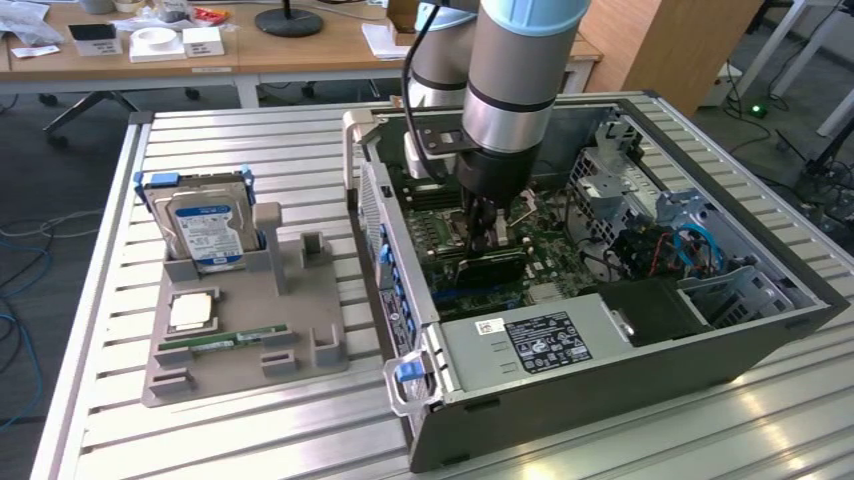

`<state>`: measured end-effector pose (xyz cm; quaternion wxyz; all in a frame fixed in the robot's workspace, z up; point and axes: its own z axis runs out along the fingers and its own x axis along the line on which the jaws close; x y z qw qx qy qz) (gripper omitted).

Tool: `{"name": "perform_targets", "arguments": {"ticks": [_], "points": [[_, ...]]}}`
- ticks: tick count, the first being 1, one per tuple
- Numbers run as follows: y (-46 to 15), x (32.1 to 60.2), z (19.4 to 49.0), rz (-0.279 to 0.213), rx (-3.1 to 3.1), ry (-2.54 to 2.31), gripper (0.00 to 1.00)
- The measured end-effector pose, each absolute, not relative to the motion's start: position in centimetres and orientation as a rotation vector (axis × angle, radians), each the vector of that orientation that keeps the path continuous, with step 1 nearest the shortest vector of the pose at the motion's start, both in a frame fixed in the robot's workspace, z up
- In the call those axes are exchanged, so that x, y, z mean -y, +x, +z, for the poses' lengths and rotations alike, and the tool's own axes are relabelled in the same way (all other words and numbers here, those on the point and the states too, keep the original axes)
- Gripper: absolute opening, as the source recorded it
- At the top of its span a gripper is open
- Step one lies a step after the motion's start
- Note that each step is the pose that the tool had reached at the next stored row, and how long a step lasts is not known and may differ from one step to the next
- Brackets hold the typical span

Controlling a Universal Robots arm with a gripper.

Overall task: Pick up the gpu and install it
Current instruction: 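Press down on the gpu until it lock into place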

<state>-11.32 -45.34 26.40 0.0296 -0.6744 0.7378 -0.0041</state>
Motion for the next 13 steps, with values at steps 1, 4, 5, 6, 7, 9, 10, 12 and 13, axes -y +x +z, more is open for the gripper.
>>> {"name": "perform_targets", "arguments": {"ticks": [1, 4, 5, 6, 7, 9, 10, 12, 13], "points": [[-11.34, 45.34, 26.4, -0.013, -2.275, -2.079, 0.11], [-11.45, 45.35, 26.4, -0.013, -2.275, -2.079, 0.11], [-11.51, 45.35, 26.41, -0.013, -2.275, -2.079, 0.11], [-11.54, 45.35, 26.41, -0.013, -2.275, -2.079, 0.11], [-11.54, 45.35, 26.4, -0.013, -2.275, -2.079, 0.11], [-11.54, 45.35, 26.4, -0.013, -2.275, -2.079, 0.11], [-11.54, 45.35, 26.4, -0.013, -2.275, -2.079, 0.11], [-11.55, 45.35, 26.38, -0.013, -2.275, -2.079, 0.11], [-11.55, 45.35, 26.37, -0.013, -2.275, -2.079, 0.11]]}}
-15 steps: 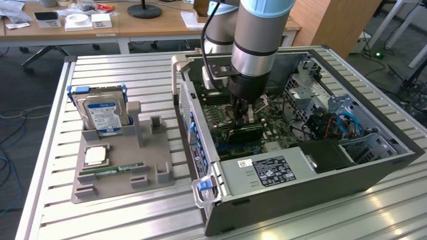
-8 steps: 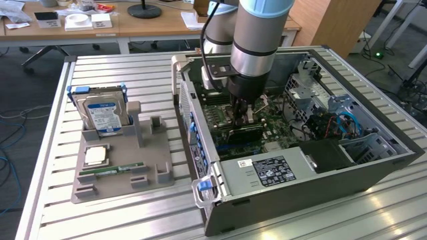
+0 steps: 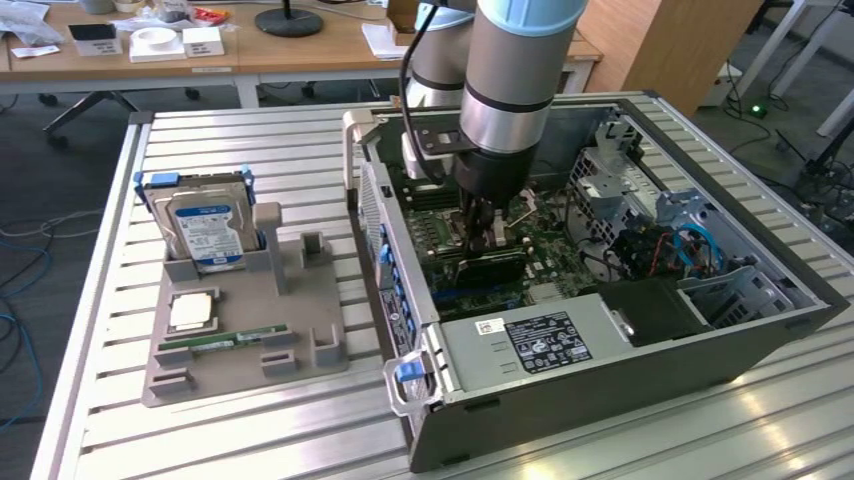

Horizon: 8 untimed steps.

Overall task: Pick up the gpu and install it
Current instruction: 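Press down on the gpu until it lock into place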

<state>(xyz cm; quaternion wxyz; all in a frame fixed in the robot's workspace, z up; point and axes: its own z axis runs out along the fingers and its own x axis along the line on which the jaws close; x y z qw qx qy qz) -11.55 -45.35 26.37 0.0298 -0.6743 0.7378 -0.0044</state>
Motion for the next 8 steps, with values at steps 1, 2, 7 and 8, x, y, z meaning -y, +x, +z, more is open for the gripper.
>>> {"name": "perform_targets", "arguments": {"ticks": [1, 2, 7, 8], "points": [[-11.55, 45.35, 26.36, -0.013, -2.275, -2.079, 0.11], [-11.54, 45.34, 26.31, -0.013, -2.274, -2.078, 0.11], [-11.55, 45.35, 26.33, -0.013, -2.275, -2.079, 0.11], [-11.55, 45.35, 26.33, -0.013, -2.275, -2.079, 0.11]]}}
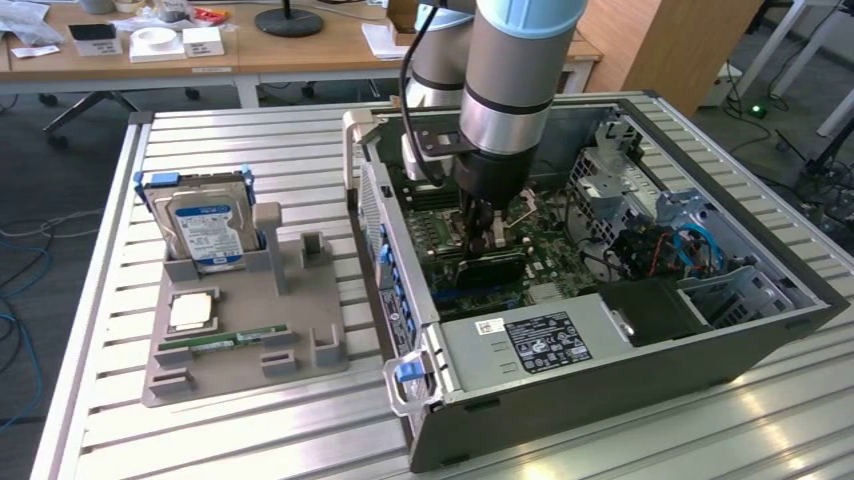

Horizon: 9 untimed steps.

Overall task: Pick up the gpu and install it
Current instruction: 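Press down on the gpu until it lock into place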

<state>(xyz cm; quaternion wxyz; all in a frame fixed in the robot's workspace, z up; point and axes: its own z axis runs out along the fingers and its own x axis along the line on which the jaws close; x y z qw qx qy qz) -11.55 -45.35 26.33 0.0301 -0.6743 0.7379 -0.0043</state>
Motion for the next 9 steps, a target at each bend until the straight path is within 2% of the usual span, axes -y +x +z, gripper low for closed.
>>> {"name": "perform_targets", "arguments": {"ticks": [9], "points": [[-11.69, 45.35, 26.33, -0.013, -2.274, -2.078, 0.11]]}}
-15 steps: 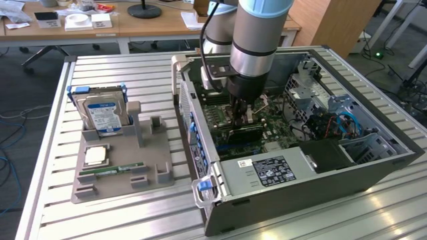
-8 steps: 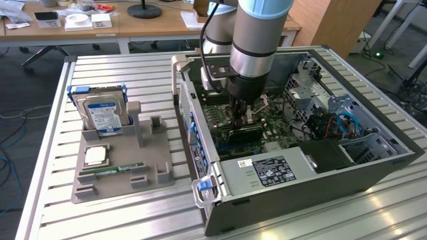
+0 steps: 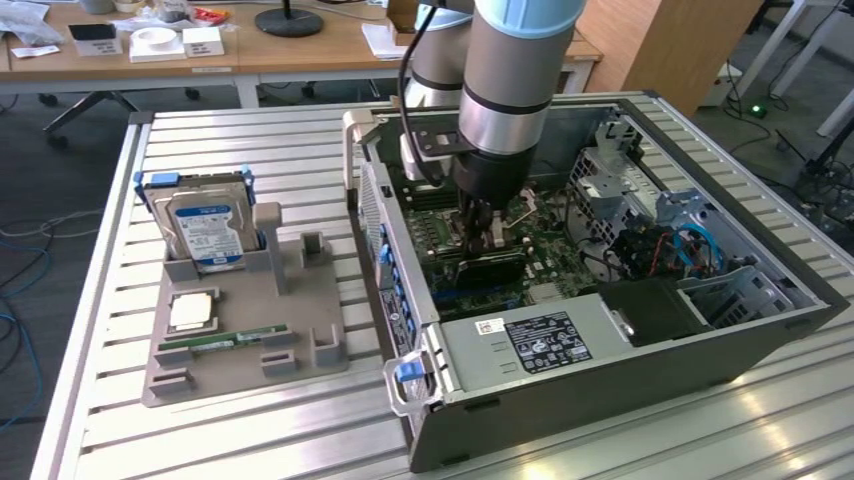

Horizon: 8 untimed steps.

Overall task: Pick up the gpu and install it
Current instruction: 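Press down on the gpu until it lock into place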

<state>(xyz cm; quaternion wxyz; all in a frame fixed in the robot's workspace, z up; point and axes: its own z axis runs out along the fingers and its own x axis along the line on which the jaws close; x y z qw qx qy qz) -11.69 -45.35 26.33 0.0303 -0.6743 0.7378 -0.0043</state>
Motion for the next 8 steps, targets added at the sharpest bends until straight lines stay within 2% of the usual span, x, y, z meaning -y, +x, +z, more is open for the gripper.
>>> {"name": "perform_targets", "arguments": {"ticks": [8], "points": [[-11.9, 45.36, 26.26, -0.014, -2.274, -2.079, 0.11]]}}
